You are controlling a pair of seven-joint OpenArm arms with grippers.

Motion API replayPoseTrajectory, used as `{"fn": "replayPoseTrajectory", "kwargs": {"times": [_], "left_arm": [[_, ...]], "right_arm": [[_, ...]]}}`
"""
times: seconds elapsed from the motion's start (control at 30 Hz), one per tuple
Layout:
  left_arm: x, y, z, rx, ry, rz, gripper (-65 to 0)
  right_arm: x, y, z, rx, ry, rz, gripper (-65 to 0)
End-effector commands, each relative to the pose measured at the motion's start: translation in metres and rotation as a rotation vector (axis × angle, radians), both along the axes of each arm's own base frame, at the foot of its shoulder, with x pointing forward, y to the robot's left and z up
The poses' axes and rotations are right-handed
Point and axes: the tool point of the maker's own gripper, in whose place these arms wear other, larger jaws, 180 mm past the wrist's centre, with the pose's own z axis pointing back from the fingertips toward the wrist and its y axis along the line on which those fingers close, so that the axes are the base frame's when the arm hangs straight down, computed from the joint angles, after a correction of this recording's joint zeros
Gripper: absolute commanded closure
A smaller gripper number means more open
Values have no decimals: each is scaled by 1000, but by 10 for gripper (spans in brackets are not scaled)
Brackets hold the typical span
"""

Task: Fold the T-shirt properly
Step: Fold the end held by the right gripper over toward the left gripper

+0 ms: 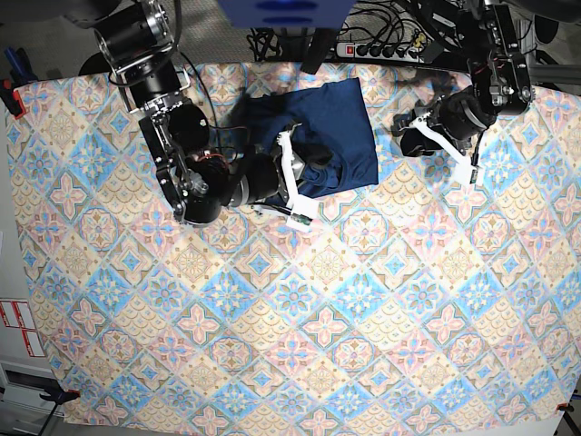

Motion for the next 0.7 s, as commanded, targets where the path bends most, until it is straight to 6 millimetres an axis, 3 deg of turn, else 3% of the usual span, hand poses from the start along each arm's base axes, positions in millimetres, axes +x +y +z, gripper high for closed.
{"fn": "replayPoseTrajectory", "kwargs": {"times": [0.0,0.1,0.27,0.4,0.53,0.67], "left_arm": [[6,2,8,1,-36,1,-141],[6,2,8,2,-35,1,-141],[7,1,8,0,-36,-1,-141],[8,2,8,1,-38,1,-141],[7,-2,8,-9,-36,-9,-141],[11,-14,11,-10,-46,-64,-143]], "right_arm": [[14,10,22,63,-52,3,-83],[8,19,23,59,-64,51,-110],[8,24,25,53,-78,78,-238],[10,23,27,51,-92,77,-232],[45,-25,20,-51,-180,-47,-232],[73,-92,19,-137,-221,-185,-232]]}}
